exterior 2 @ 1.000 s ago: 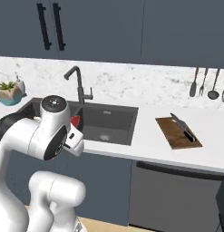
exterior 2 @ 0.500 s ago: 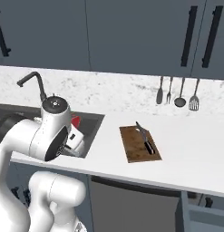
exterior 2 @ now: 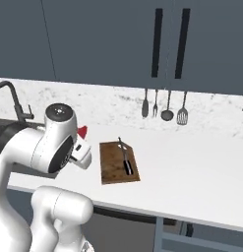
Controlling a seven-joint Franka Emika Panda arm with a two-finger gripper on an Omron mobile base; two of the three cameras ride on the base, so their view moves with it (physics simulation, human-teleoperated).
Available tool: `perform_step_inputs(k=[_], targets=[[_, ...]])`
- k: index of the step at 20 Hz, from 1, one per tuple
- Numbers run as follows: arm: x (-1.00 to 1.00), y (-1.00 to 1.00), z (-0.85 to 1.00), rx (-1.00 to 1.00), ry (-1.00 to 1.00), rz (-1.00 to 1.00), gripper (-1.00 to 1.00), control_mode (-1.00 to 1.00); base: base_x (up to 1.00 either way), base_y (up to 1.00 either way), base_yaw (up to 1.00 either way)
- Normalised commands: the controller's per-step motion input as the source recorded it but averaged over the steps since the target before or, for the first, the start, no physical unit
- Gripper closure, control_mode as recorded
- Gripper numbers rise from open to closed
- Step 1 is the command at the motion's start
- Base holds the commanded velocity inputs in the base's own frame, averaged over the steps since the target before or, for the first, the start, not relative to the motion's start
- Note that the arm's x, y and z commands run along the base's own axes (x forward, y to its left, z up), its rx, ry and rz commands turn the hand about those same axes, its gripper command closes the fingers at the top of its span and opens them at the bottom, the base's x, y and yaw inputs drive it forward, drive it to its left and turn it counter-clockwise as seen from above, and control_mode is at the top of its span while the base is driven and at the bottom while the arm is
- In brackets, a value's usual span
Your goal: Pick up the knife from the drawer and place it on the cutting board. Then place the meat from the plate to the cutting board.
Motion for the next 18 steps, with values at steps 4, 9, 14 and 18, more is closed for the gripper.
perform_step_inputs(k=[4,9,14,18], targets=[[0.00,0.00,0.00,0.00,0.00,0.00,1.00,1.00,0.88,-0.18,0.00],[0.44,-0.28,-0.03,-0.06,0.06,0.00,1.00,-1.00,0.19,-0.03,0.00],[0.23,-0.07,-0.21,-0.36,0.05,0.00,1.00,-1.00,0.00,0.00,0.00],[0.24,-0.14,-0.20,-0.29,0.08,0.01,1.00,-1.00,0.00,0.00,0.00]])
